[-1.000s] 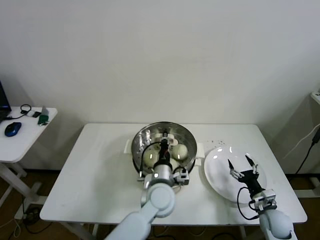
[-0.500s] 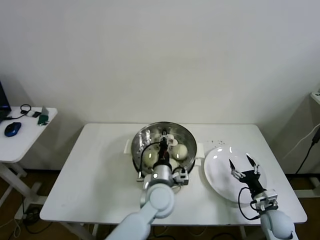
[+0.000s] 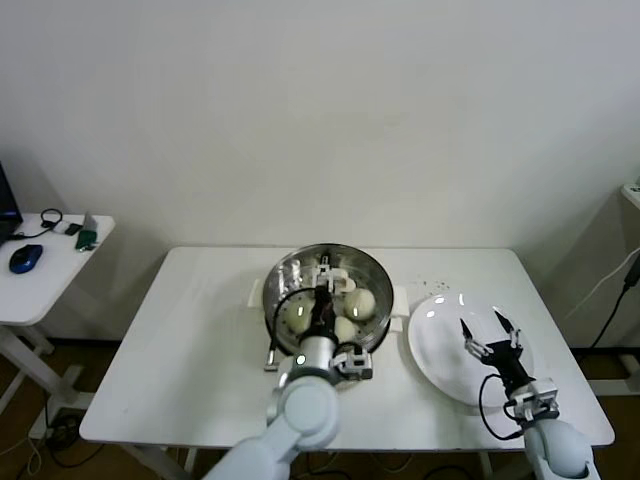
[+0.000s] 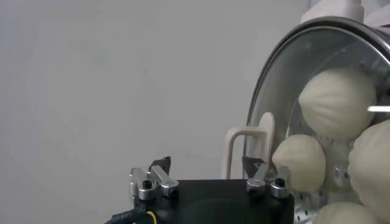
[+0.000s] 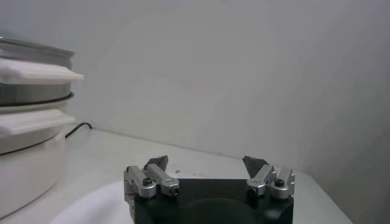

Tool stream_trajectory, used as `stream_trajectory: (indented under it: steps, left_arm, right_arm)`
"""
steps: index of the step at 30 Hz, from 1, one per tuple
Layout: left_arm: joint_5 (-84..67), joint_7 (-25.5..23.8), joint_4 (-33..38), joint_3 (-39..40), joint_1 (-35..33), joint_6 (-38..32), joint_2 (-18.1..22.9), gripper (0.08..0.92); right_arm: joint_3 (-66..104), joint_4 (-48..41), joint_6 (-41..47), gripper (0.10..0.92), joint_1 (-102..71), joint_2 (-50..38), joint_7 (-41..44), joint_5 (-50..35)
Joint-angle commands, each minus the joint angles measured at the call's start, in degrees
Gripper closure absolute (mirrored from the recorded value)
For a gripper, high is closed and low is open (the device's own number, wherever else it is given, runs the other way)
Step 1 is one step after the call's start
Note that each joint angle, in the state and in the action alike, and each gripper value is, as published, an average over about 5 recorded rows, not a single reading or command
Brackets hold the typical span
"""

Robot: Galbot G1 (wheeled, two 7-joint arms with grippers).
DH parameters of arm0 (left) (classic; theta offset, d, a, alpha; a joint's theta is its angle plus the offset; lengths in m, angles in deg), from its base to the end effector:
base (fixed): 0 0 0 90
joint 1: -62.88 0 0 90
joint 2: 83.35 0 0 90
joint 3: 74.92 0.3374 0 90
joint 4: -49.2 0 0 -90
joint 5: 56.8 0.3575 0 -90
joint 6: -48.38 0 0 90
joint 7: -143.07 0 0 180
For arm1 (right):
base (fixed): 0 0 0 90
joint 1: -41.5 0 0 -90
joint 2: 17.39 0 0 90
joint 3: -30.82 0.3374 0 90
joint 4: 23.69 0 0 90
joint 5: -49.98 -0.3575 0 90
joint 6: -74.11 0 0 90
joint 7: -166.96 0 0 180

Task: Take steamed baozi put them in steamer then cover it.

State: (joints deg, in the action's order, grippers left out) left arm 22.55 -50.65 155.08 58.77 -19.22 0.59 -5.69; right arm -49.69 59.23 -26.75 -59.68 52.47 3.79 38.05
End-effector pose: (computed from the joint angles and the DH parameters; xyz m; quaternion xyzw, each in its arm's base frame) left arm 0.2854 -0.1808 -0.2479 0.0387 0.7393 0.6720 0.0166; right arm 0.2777 -0.1863 -0.3994 0.0642 -0.9937 0.0767 0.0509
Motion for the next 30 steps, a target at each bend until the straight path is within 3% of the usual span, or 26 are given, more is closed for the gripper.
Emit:
stream_trajectory:
  steps: [1,5,9,15,18,23,30]
  left_arm:
    - [-4.31,1.93,7.79,-0.24,-2.88,2.71,-3.66,0.229]
    - [-6.63,4.92,10.16,-1.43,-6.08,1.87,-6.13,0.183]
    - [-12.47,11.18,11.45,-5.07,-10.4,-1.96,-8.02,0.177]
    - [-31.17,27.39,13.8,-14.56,-16.46,-17.64,-10.86,0.177]
    - [-40.15,31.61,16.14,-20.32,-18.76,-23.83,-12.38,0.177]
    - [-55.37,32.45,19.21,-32.56,-27.69,-35.87,-12.14,0.177]
    - [-72.79,28.61,15.57,-46.34,-38.85,-49.49,-6.22,0.177]
  right_arm:
    - [-0.13,-0.1,0.16,0.203,0.2,0.11,0.09,-0.06]
    - [-0.22,-0.27,0.19,0.203,0.3,0.11,0.12,0.02]
    - [-0.36,-0.21,0.33,0.203,0.45,0.0,0.18,0.1]
    - [-0.5,0.54,0.6,0.203,0.23,-0.48,0.51,-0.14]
    - [-0.53,0.75,0.53,0.203,0.16,-0.71,0.72,-0.6]
    - [-0.47,0.93,0.29,0.203,-0.09,-0.82,1.07,-1.21]
    - [-0.42,2.57,0.19,0.203,-1.48,-1.34,1.59,-2.48]
